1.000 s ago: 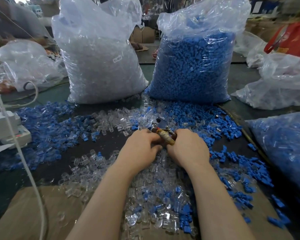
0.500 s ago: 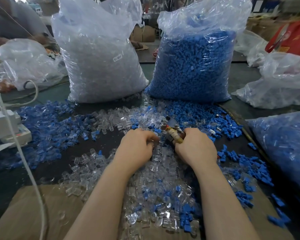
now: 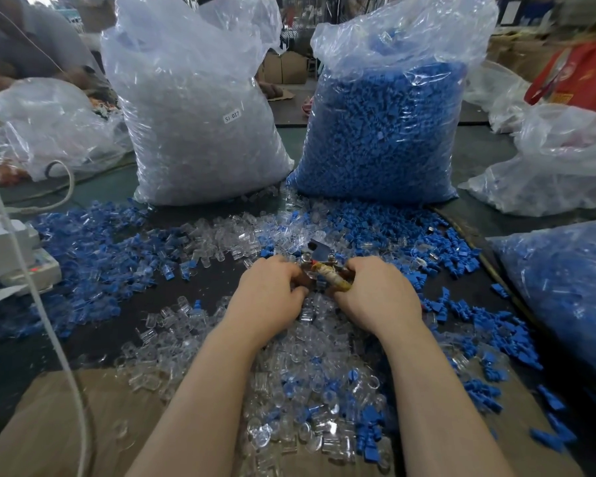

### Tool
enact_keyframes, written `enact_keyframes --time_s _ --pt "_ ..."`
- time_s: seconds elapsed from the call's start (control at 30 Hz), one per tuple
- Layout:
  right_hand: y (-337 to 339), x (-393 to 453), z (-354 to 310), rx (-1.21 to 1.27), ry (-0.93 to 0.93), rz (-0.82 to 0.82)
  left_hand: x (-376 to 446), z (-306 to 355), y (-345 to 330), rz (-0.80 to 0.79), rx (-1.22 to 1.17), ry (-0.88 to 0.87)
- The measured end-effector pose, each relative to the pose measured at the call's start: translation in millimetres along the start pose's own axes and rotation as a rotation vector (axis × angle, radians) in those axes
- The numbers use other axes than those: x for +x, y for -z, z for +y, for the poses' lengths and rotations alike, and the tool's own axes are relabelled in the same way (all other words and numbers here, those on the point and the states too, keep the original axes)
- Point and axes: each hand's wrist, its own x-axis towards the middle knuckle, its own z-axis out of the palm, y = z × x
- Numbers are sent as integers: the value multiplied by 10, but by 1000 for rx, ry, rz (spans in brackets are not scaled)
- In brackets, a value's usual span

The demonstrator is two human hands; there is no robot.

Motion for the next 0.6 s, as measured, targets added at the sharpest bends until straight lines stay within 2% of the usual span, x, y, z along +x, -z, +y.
enact_keyframes --time_s 0.33,0.43,0.6 --pt "7 -22 -33 3 -16 55 -20 -45 16 17 -84 22" --pt "51 -31 -26 110 -19 144 -32 -45 36 9 -146 36" --pt "81 -43 -16 287 -12 229 -51 35 18 25 -78 5"
